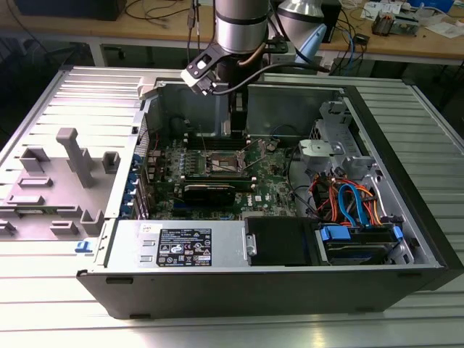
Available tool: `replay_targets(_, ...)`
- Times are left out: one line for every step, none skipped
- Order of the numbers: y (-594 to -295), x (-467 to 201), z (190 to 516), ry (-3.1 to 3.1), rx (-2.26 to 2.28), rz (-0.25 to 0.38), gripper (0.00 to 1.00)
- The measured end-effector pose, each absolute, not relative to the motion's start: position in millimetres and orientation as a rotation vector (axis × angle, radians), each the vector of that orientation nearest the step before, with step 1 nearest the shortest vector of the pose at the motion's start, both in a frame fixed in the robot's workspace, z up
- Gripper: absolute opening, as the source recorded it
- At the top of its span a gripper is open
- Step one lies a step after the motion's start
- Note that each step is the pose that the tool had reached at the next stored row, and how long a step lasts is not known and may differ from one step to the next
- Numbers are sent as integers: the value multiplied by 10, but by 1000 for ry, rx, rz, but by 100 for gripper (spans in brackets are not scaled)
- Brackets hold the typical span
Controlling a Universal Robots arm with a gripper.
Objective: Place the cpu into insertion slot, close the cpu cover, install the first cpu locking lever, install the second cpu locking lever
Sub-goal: 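Place the cpu into insertion slot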
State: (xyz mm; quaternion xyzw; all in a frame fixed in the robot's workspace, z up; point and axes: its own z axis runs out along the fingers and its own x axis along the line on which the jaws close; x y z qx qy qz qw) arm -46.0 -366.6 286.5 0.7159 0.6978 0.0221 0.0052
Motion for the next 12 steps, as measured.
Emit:
replay_targets(-3667, -460, 2853, 2185, 2242, 69, 54)
replay_targets(-3667, -460, 2841, 2185, 2242, 69, 54)
replay_targets(-3667, -460, 2825, 2185, 2242, 69, 54)
replay_targets(-3666, -460, 2796, 2185, 2242, 70, 54)
replay_targets(-3666, -460, 2781, 2185, 2242, 70, 54)
replay_targets(-3666, -460, 2763, 2185, 2242, 70, 54)
replay_targets(-3666, -460, 2746, 2186, 2241, 71, 54)
replay_targets(-3666, -463, 2730, 2187, 2239, 71, 54)
replay_targets(-3666, -467, 2717, 2189, 2236, 72, 54)
replay_targets(-3666, -476, 2702, 2192, 2233, 73, 54)
replay_targets(-3667, -489, 2686, 2194, 2230, 74, 54)
replay_targets(-3667, -499, 2676, 2195, 2228, 75, 54)
